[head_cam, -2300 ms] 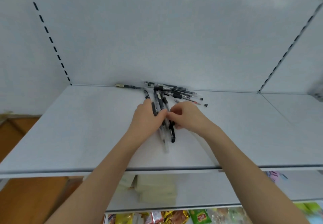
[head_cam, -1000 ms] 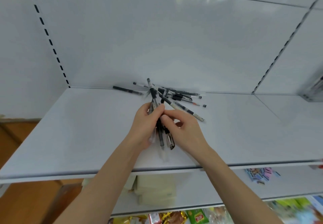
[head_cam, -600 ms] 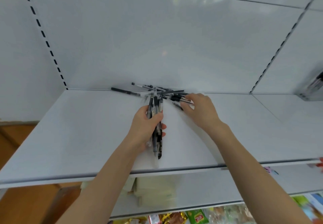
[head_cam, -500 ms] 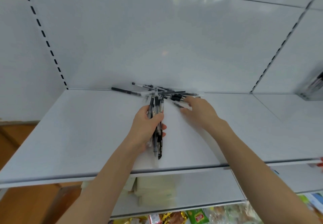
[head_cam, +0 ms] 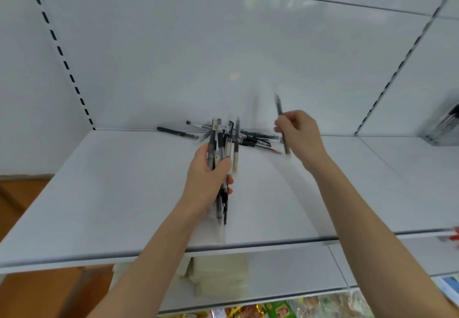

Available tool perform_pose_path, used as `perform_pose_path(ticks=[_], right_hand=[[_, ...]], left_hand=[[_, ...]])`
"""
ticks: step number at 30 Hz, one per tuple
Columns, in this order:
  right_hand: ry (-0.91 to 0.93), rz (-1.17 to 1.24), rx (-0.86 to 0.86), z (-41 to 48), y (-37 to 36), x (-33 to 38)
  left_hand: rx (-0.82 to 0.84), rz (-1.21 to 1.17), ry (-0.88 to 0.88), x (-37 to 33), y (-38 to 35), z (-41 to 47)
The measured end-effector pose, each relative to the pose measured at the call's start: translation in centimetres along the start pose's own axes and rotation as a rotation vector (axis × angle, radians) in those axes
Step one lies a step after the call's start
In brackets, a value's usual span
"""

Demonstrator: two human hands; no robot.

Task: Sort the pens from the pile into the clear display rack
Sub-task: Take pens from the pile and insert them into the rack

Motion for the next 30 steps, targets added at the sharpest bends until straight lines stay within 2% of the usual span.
perform_pose_path(ticks=[3,5,12,22,28,30], right_hand=[[-0.128,0.162,0.236,-1.0,-3.6,1.0],[-0.165,0.209,0.294,-1.9,-5.2,1.1],[-0.144,0.277,0.161,-2.5,-4.4,0.9],[-0.245,0.597,0.147,-5.1,-1.4,-0.1],[-0.271,0.750,-0.073,-6.0,4.5,-2.2],[-0.302,0.780,-0.090,-6.6,6.4,-3.1]], left_hand=[[0.022,0.044,-0.042,-0.4,-0.3,-0.2],[0.033,0.057,-0.064,-0.7,-0.5,-0.4],[-0.010,-0.047,-0.047,-1.2,0.3,-0.4],[0.029,-0.243,0.027,-2.1,-0.5,-0.2],[0.088,-0.308,0.047,-2.3,-2.6,-0.7],[0.109,-0.296,0.053,-2.1,-4.1,-1.2]])
Point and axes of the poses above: each hand's wrist, its own z-axis towards the middle knuckle, its own y-axis out of the back of the hand, x = y × z, the point moved 6 cm from there along z, towards the middle knuckle, and after that the axes turned 2 degrees about z, right-handed, at the moved point
